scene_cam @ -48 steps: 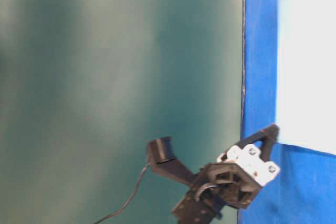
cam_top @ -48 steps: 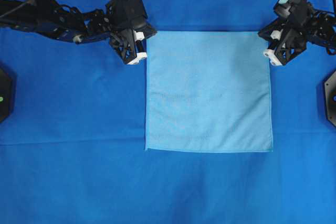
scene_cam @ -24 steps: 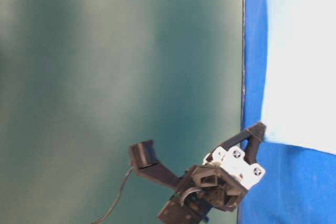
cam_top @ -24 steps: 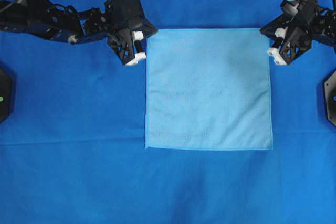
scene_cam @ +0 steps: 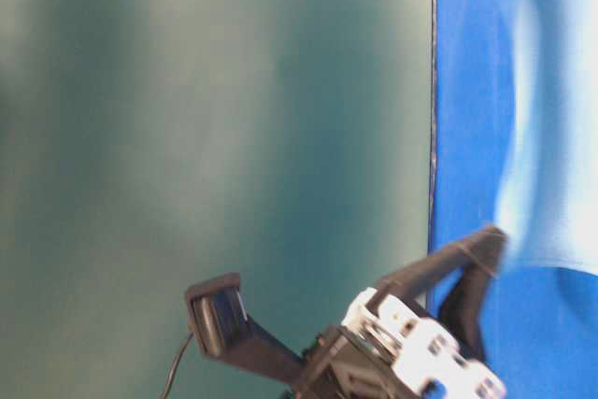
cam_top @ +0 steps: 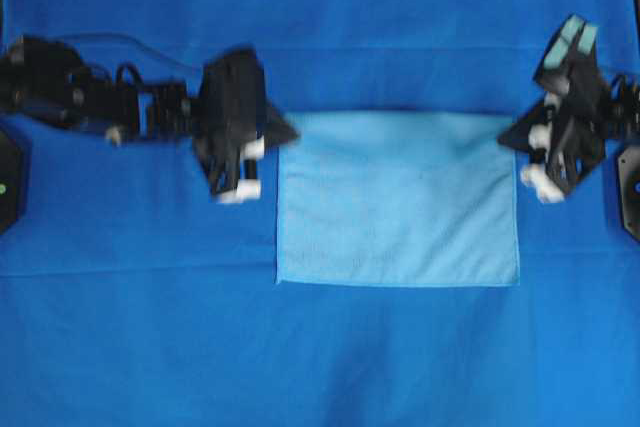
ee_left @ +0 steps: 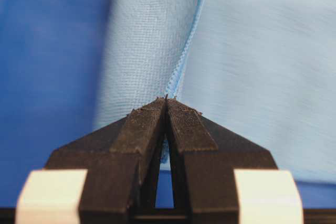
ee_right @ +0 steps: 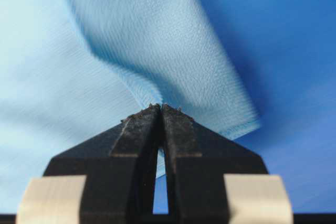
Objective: Fold the light blue towel.
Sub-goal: 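Pull both corners toward the near edge, folding the towel in half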
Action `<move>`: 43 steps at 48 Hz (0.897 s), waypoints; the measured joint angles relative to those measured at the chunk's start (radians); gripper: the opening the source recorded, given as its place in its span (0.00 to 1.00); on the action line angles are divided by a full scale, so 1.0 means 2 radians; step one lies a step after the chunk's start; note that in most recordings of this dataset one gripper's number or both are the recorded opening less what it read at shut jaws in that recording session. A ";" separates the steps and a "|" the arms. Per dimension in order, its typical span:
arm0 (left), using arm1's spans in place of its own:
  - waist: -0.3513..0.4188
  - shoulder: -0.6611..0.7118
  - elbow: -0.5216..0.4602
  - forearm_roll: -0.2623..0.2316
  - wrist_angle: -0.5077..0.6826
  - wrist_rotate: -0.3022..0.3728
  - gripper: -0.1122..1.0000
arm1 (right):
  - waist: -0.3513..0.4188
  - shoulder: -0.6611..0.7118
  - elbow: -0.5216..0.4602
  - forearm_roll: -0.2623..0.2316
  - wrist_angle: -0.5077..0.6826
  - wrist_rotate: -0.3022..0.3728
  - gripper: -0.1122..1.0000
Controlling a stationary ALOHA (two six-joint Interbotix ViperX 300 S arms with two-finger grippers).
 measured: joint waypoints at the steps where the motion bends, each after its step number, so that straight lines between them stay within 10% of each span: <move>1: -0.008 0.000 0.001 0.000 0.000 -0.002 0.11 | 0.010 0.000 0.001 -0.001 0.001 0.008 0.12; 21: -0.127 0.000 0.003 0.000 0.000 -0.063 0.11 | 0.176 0.002 0.002 0.000 0.006 0.139 0.12; 43: -0.156 0.012 0.002 0.000 0.000 -0.067 0.11 | 0.258 0.042 -0.016 0.000 -0.002 0.179 0.12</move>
